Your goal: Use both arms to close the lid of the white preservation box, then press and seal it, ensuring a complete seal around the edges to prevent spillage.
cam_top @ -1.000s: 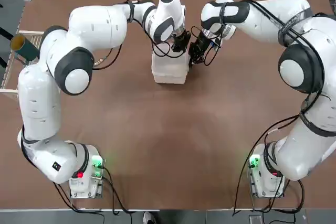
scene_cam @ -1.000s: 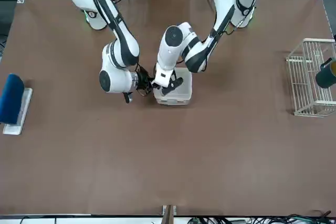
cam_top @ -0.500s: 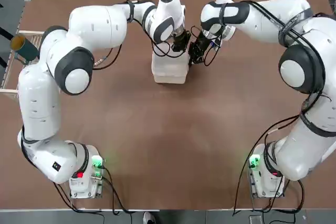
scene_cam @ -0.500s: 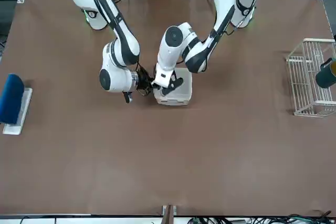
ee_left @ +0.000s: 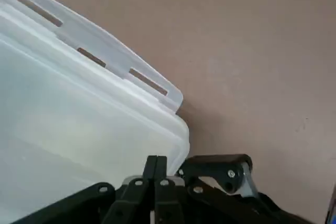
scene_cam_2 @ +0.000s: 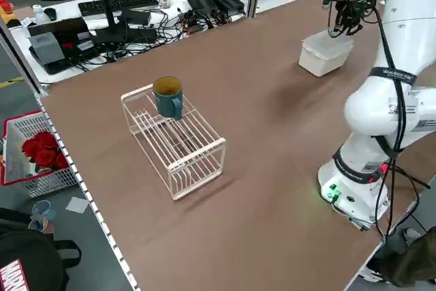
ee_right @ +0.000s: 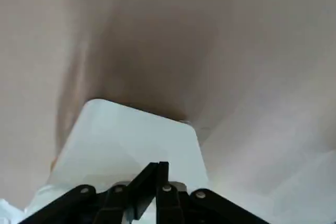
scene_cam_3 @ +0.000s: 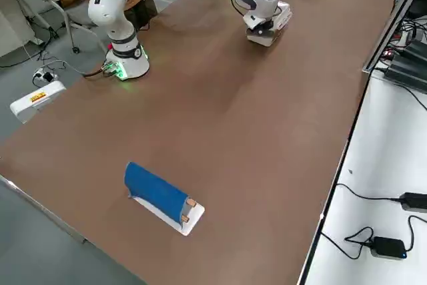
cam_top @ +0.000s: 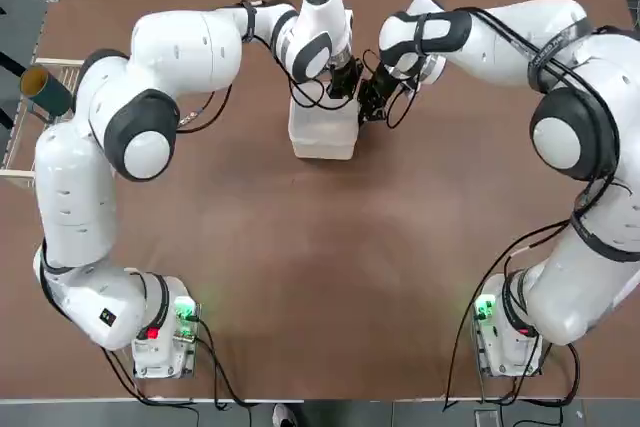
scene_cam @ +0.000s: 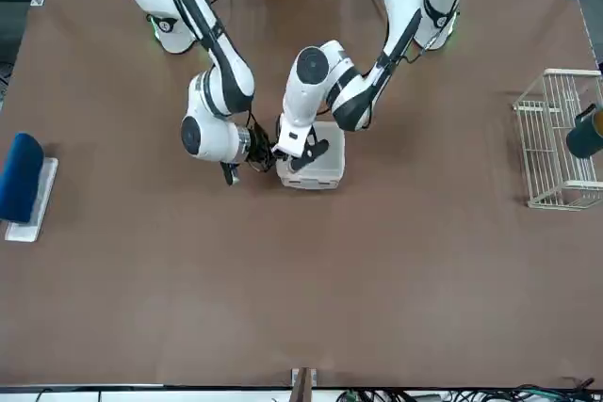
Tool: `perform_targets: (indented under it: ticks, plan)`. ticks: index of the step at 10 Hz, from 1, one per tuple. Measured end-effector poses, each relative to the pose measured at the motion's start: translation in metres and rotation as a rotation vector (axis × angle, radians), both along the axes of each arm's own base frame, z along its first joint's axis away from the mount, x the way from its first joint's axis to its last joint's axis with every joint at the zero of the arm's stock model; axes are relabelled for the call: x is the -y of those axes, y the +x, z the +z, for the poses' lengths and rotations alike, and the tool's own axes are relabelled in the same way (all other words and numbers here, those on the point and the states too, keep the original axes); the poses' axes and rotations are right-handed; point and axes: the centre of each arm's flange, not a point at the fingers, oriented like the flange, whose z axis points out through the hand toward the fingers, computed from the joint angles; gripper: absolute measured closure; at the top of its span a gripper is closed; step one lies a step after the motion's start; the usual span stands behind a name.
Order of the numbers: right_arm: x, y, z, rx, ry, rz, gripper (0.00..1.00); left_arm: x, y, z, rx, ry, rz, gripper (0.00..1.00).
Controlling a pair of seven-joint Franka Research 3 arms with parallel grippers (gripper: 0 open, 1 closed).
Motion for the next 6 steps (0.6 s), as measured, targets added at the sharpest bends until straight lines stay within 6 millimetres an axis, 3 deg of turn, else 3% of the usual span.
perform_targets:
  ticks: [6]
  plan:
    - [0.0022, 0.0016, 0.0001, -0.026, 0.016, -0.001, 0.95, -0.0008, 0.0018, 0.0016, 0.0, -0.002, 0.011, 0.99]
